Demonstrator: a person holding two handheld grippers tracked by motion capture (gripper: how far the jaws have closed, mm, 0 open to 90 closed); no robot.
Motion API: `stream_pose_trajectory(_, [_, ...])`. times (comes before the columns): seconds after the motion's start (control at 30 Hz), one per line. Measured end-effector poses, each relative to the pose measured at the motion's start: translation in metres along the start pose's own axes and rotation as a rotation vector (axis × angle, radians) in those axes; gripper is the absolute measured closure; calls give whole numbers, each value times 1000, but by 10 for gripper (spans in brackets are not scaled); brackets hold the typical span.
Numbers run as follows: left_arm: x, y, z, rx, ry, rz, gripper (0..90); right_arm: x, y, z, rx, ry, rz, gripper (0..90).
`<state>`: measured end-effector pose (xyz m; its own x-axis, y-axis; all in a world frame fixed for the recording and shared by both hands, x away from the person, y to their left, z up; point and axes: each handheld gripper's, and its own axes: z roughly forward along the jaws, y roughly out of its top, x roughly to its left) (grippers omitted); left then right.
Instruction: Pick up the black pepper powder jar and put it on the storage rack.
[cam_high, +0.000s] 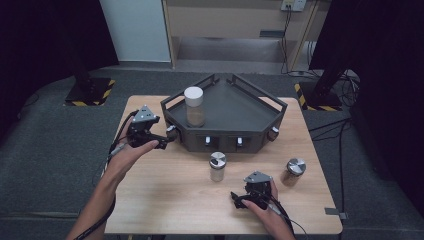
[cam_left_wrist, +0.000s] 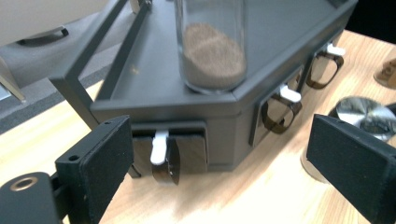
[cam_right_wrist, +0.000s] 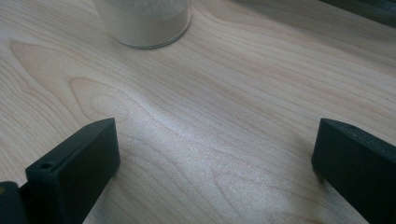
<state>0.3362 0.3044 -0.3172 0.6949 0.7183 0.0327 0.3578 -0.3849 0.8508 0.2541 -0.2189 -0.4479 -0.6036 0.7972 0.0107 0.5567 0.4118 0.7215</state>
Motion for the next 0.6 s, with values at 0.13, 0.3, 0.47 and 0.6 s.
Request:
stream_pose_trajectory(0.13, [-3, -7, 1, 16, 1, -2, 61, 0, 0, 0, 0, 0, 0, 9])
stream_pose_trajectory(0.3, [-7, -12, 4, 33, -12, 1, 61, 0, 0, 0, 1, 0, 0, 9])
stream_pose_trajectory(0.47, [-14, -18, 6, 42, -17, -8, 58, 0, 0, 0, 0, 0, 0, 9])
stream_pose_trajectory(0.6, [-18, -24, 4, 37, -21, -21, 57, 0, 0, 0, 1, 0, 0, 9])
